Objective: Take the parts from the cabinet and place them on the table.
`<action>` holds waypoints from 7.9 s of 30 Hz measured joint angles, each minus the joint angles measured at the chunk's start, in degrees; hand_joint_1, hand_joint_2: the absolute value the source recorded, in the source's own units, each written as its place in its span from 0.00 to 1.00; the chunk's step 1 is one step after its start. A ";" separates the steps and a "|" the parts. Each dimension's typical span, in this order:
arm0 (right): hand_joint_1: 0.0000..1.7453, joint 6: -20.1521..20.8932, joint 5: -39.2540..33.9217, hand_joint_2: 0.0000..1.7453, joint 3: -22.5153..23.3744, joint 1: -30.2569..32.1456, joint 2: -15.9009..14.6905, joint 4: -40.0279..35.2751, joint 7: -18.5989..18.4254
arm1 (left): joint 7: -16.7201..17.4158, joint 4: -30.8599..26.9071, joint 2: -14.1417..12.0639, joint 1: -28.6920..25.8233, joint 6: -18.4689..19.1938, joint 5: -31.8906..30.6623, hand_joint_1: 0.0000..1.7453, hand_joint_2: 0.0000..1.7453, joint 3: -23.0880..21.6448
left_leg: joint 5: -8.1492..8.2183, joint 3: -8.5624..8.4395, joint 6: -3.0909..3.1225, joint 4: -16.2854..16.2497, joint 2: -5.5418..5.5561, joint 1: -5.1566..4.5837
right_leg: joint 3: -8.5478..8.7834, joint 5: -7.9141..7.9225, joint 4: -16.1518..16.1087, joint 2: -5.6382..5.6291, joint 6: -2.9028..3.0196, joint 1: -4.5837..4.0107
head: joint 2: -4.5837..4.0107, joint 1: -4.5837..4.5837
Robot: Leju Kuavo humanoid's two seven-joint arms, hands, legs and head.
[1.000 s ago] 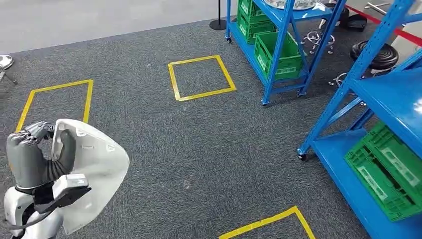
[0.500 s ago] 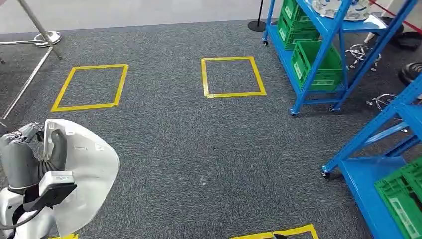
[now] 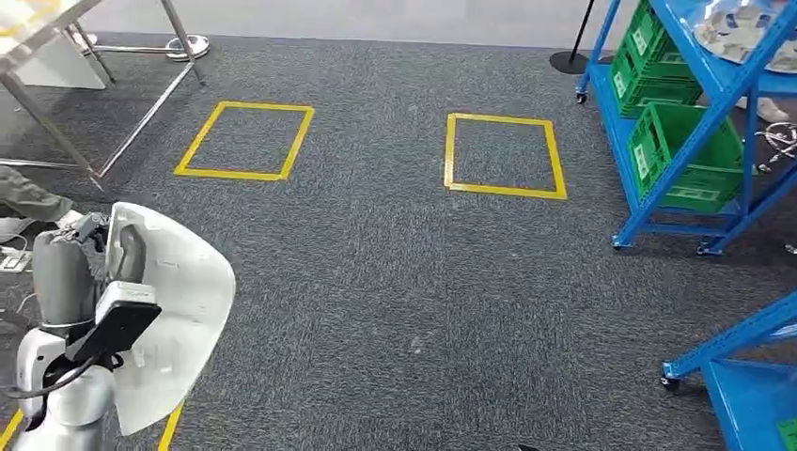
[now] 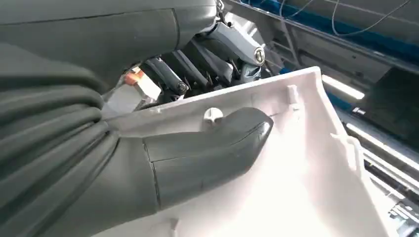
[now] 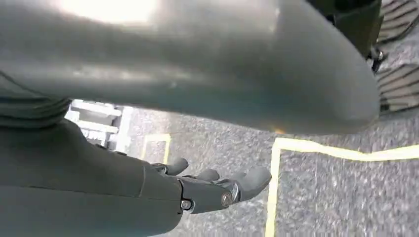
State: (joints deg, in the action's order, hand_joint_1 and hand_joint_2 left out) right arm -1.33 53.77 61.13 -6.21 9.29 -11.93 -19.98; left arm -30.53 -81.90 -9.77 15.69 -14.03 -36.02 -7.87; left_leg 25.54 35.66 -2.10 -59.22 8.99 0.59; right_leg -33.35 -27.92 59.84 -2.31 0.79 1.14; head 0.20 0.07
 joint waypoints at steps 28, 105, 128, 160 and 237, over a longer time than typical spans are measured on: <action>0.00 1.40 0.22 0.00 0.37 0.02 -0.11 0.00 0.39 | -1.90 0.74 2.71 2.55 -5.99 -4.11 1.00 1.00 -0.13 | 0.37 -0.40 1.60 -0.67 -1.67 -0.42 | -0.86 -0.04 0.53 -0.29 -1.30 -0.38 | 0.00 -0.09; 0.00 1.99 2.58 0.00 0.20 -0.15 0.11 0.00 0.20 | -0.83 -1.92 5.42 2.75 -3.58 -5.62 1.00 1.00 -0.29 | 0.85 -1.91 0.72 0.25 -9.23 0.30 | 0.70 -0.22 -0.60 4.53 -0.76 -0.79 | 0.00 -0.42; 0.00 2.62 3.10 0.00 0.20 0.18 0.04 0.00 0.00 | -1.03 -0.68 5.57 3.49 -3.87 -5.18 1.00 1.00 0.39 | 0.71 -2.26 3.58 1.02 -8.40 0.01 | -8.14 -6.30 15.52 2.66 -3.57 0.25 | 0.00 -0.24; 0.00 1.16 2.67 0.00 0.48 0.17 0.20 0.00 -0.07 | -0.74 0.22 5.42 2.69 -4.92 -5.55 1.00 1.00 0.44 | 2.04 -3.01 2.87 0.35 -7.83 0.00 | -7.12 -3.39 11.58 2.62 -2.53 -0.27 | 0.00 0.09; 0.00 -1.99 1.44 0.00 2.56 0.25 -0.68 -0.02 -0.07 | 1.62 -3.61 7.04 1.54 -4.46 -8.72 1.00 1.00 1.44 | 9.47 2.92 0.17 -10.26 -8.63 -0.17 | 2.74 -1.56 -0.22 2.09 1.11 -0.68 | 0.00 -0.02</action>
State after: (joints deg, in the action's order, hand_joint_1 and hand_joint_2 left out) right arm -3.32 55.21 63.69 -5.96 8.61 -11.96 -20.04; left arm -28.92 -85.50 -2.73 17.23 -18.49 -44.74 -6.43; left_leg 35.01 38.58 -1.92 -69.48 0.36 0.42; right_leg -30.62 -29.48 59.62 -0.22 1.91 0.46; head 0.20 0.04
